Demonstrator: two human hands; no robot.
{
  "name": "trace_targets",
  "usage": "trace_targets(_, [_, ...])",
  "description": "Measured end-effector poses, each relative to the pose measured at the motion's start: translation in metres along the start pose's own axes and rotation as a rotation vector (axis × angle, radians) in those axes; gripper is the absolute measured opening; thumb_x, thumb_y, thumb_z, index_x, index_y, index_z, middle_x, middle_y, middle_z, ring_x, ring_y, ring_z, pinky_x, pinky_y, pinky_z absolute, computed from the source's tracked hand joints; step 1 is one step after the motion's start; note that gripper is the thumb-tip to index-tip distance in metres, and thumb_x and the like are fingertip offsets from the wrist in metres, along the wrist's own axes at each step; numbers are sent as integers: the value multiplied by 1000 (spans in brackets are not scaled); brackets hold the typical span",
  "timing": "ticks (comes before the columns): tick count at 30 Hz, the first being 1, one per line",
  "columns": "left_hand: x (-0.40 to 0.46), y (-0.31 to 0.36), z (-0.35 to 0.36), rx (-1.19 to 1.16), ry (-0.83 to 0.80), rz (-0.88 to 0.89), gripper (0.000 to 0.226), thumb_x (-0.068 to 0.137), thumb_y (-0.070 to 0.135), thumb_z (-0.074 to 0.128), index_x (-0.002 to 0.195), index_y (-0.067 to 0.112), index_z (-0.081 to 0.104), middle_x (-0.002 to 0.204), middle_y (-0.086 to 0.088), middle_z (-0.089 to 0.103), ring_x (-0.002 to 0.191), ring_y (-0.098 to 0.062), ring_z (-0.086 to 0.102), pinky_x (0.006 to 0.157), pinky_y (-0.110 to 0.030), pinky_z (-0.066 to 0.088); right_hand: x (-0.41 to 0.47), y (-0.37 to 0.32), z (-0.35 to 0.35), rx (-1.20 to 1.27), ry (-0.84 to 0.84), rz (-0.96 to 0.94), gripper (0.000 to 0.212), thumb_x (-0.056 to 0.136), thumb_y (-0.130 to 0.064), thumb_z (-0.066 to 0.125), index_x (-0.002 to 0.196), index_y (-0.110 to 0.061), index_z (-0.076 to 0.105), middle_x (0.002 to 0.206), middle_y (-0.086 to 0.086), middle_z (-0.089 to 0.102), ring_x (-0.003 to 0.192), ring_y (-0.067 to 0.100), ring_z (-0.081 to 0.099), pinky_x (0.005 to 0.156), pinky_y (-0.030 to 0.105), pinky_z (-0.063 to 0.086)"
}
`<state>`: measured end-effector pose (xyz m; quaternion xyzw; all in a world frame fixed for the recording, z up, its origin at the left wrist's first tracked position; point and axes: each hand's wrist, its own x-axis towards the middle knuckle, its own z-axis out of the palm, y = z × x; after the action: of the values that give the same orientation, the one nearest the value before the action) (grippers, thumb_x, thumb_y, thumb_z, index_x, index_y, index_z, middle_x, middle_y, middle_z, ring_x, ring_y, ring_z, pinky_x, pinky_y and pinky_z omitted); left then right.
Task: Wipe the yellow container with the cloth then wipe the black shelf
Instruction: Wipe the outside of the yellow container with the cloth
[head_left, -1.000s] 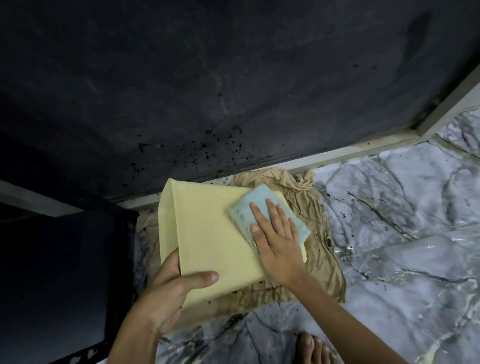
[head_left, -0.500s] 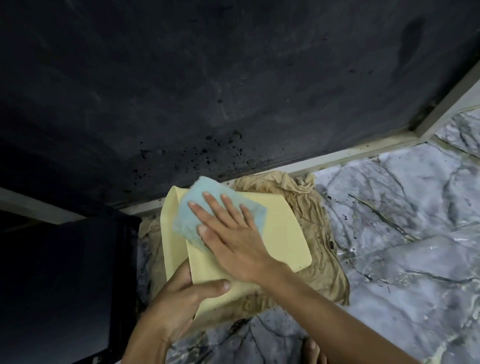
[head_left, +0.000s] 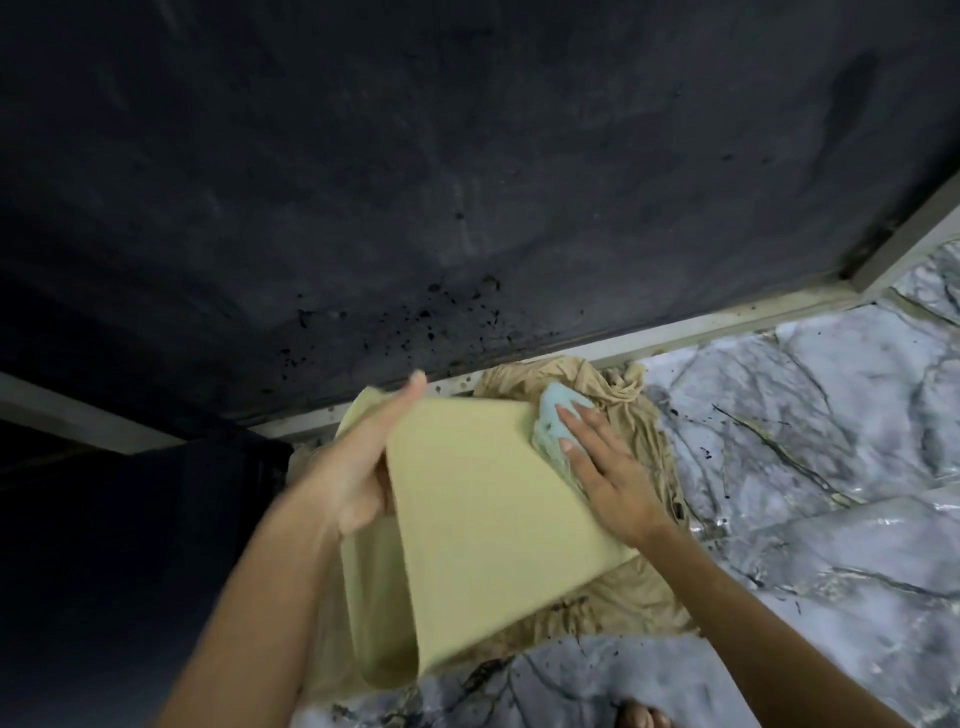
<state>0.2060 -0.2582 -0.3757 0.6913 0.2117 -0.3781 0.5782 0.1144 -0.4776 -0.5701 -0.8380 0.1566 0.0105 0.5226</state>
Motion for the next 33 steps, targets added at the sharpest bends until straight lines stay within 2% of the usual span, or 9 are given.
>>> trace_targets(3, [36,23,-13,-51,149,-60,84,82,68,68,146,16,56,136,-16,68,117,-35,67,104,-49,51,-5,7,5,1,12,-108,48,98,-57,39,144,-45,45,159,-21,30,151,0,12,122,27,11])
trace_targets(6, [59,10,-27,25,259,4,67,90,53,65,139,8,61,130,-17,69,102,-34,69,93,-43,55,-6,4,14,95,157,-153,36,103,-28,49,138,-28,57,150,-11,48,145,4,34,116,19,25])
trace_targets(9, [60,-10,-34,29,348,-29,92,62,70,75,137,17,64,138,-16,67,119,-40,68,103,-54,54,-14,-7,12,221,368,24,29,102,-16,52,129,-21,62,117,-8,68,106,12,64,83,2,43])
trace_targets(12, [32,-33,-34,26,320,59,112,40,92,73,136,35,61,143,-2,65,128,-33,63,108,-58,49,-15,-14,-5,300,535,124,22,105,-26,45,110,-14,64,85,-11,63,76,6,59,67,21,44])
trace_targets(16, [-25,-56,-17,24,205,211,70,50,82,77,107,41,74,123,8,76,120,-24,69,110,-54,49,-25,-65,-44,428,693,22,26,107,-29,40,100,-10,57,80,-2,54,69,6,48,63,25,41])
trace_targets(21, [-23,-76,-21,-65,197,262,50,45,64,87,92,51,81,100,16,84,114,-27,72,110,-58,49,-43,-145,-47,265,462,-269,30,106,-25,42,129,-15,59,109,-7,67,99,4,62,80,16,48])
trace_targets(25, [-26,-75,-17,-14,121,317,67,59,53,85,120,26,76,117,-2,83,113,-27,76,107,-52,53,-49,-156,3,134,107,-314,33,107,-29,40,137,-26,54,118,-3,70,105,9,65,88,35,53])
trace_targets(28, [-27,-81,-19,29,63,344,57,76,41,86,128,22,72,120,-2,82,117,-26,74,104,-46,55,-42,-153,35,-255,4,-398,40,107,-36,32,142,-24,48,150,-9,50,146,11,33,119,43,24])
trace_targets(33, [-18,-99,-26,-4,139,283,78,59,73,83,129,42,69,126,12,78,124,-20,69,116,-53,44,-1,-172,32,-439,-286,-312,51,104,-53,15,153,-43,25,164,-16,21,153,9,6,123,42,-1])
